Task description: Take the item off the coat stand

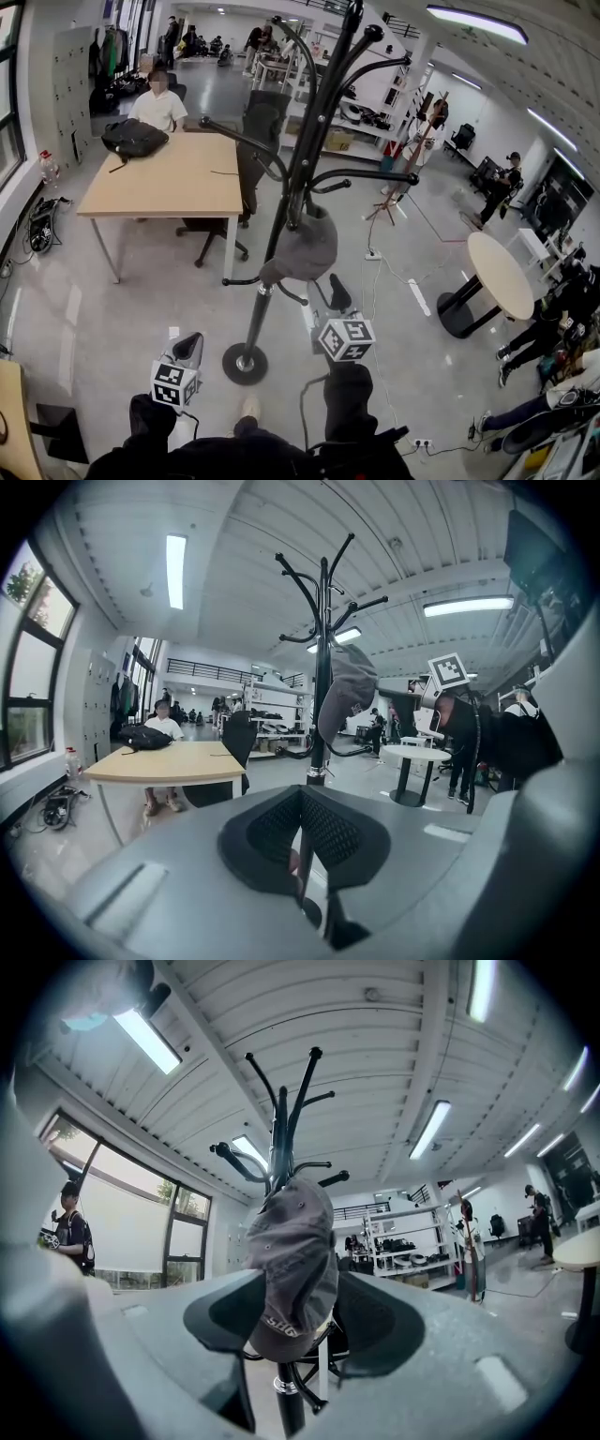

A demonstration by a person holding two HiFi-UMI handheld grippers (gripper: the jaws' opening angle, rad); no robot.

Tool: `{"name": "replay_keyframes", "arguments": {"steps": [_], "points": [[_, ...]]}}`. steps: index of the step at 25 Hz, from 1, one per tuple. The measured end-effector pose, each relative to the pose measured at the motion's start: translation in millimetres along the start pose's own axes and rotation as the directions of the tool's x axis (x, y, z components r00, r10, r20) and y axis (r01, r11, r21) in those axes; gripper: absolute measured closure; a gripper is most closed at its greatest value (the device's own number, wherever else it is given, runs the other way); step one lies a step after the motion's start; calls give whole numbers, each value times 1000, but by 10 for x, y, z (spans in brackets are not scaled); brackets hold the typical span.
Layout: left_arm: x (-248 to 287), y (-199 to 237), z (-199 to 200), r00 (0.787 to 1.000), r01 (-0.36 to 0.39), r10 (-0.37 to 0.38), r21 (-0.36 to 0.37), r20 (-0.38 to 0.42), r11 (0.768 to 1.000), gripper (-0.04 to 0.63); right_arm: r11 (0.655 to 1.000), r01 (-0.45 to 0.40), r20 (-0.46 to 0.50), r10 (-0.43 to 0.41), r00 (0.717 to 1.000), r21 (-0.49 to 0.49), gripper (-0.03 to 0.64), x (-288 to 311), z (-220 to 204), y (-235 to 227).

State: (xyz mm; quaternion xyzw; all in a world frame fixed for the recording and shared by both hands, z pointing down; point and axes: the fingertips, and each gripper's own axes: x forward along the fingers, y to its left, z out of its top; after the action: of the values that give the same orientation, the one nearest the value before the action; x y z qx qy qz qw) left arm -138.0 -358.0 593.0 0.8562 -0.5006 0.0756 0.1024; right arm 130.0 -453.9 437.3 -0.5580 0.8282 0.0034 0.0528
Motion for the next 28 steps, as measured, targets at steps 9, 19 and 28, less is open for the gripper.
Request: {"name": "replay_keyframes", "arguments": {"steps": [9, 19, 28], "points": [[121, 37, 10, 1000, -13, 13, -9, -1, 1000, 592, 997, -61, -10, 62, 998, 50, 336, 145, -38, 16], [166, 61, 0, 1000, -24, 24, -23, -5, 999, 592, 996, -79, -23, 79, 997, 35, 358, 216, -27, 17], [168, 65, -28, 1000, -27, 26, -24, -12, 999, 592, 996, -82, -32, 82, 996, 24, 437, 200, -20, 11]]}}
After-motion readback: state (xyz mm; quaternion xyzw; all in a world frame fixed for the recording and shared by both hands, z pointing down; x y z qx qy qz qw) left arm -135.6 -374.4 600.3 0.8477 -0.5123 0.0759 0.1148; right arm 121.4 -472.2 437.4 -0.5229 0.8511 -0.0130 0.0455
